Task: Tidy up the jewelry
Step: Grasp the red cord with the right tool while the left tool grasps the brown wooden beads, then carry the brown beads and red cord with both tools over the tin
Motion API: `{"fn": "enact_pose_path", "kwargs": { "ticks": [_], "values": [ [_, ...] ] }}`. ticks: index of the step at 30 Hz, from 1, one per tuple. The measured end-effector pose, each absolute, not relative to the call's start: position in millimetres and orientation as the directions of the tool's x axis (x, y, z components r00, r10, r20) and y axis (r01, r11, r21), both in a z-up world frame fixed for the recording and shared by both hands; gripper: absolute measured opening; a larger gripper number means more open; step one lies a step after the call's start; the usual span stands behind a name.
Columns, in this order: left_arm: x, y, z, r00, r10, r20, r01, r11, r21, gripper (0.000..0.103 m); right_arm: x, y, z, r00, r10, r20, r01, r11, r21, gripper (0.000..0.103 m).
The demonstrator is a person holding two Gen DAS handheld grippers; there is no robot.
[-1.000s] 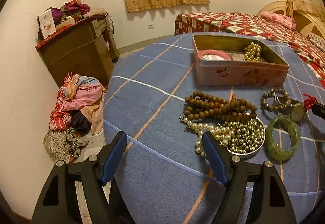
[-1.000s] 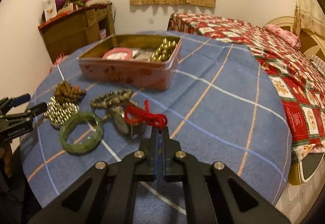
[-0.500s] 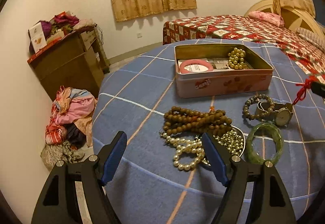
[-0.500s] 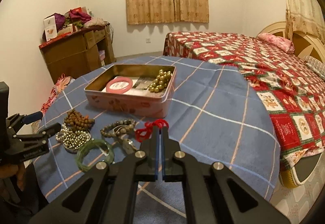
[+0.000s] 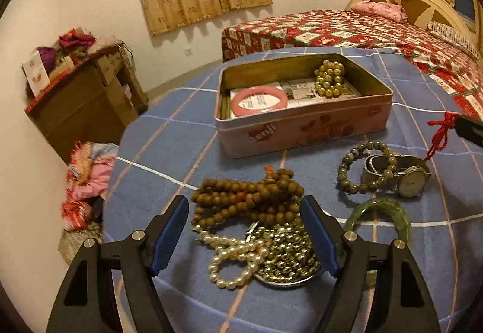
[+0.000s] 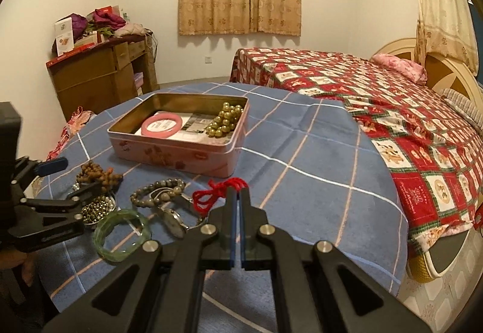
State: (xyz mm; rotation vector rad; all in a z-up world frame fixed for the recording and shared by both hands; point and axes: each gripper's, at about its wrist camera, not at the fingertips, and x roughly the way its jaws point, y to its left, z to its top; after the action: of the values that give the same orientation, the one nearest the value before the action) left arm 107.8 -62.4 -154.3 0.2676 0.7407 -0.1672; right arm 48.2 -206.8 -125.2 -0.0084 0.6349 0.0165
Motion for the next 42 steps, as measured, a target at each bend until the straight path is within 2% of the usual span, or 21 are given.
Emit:
{"fn": "enact_pose_path", "kwargs": {
  "ticks": [9, 14, 16, 17, 18, 21, 31, 39, 42],
  "values": [
    [122.5, -67.3, -149.8, 0.715, -0.059, -0.697, 0.262, 0.947, 0.188, 0.076, 50.9, -202.4, -131.4, 0.797, 0.022, -0.604, -0.029, 1.000, -0.002, 0.002],
    [136.3, -69.2, -159.5, 0.663, -0.078, -0.745, 0.299, 0.939, 0.168, 0.076, 51.0, -202.0, -131.9, 0.797, 0.021, -0.603, -0.029, 1.000, -0.003, 0.002],
    [137.5, -68.1, -160.8, 0.650, -0.101, -0.753, 0.315, 0.938, 0.145, 0.050, 51.7, -203.0, -132.4, 0.797, 0.021, -0.603, -0.026, 1.000, 0.001, 0.002],
    [137.9, -67.4, -161.5, 0.649, -0.101, -0.754, 0.313, 0.939, 0.143, 0.047, 52.1, -203.2, -132.5, 0.797, 0.022, -0.604, -0.025, 1.000, 0.003, 0.002],
    [137.7, -66.2, -160.8, 0.650, -0.112, -0.752, 0.316, 0.939, 0.133, 0.034, 52.2, -203.4, -132.4, 0.797, 0.023, -0.603, -0.026, 1.000, 0.004, 0.002],
    [137.5, -59.9, -152.6, 0.657, -0.120, -0.744, 0.305, 0.945, 0.117, 0.005, 52.2, -203.3, -131.2, 0.800, 0.025, -0.599, -0.028, 1.000, 0.005, 0.002],
    [123.6, -36.4, -113.9, 0.721, -0.154, -0.675, 0.275, 0.958, 0.075, 0.005, 49.2, -203.4, -109.1, 0.831, 0.020, -0.556, -0.026, 1.000, -0.003, 0.002],
    [112.0, -36.5, -76.9, 0.820, -0.108, -0.562, 0.218, 0.967, 0.131, 0.005, 50.2, -203.1, -91.5, 0.852, 0.002, -0.524, -0.019, 0.999, -0.027, 0.002],
    [115.4, -37.6, -69.1, 0.830, -0.107, -0.547, 0.210, 0.969, 0.130, 0.005, 53.0, -204.3, -87.6, 0.855, -0.003, -0.519, -0.016, 0.999, -0.031, 0.002]
  ]
}}
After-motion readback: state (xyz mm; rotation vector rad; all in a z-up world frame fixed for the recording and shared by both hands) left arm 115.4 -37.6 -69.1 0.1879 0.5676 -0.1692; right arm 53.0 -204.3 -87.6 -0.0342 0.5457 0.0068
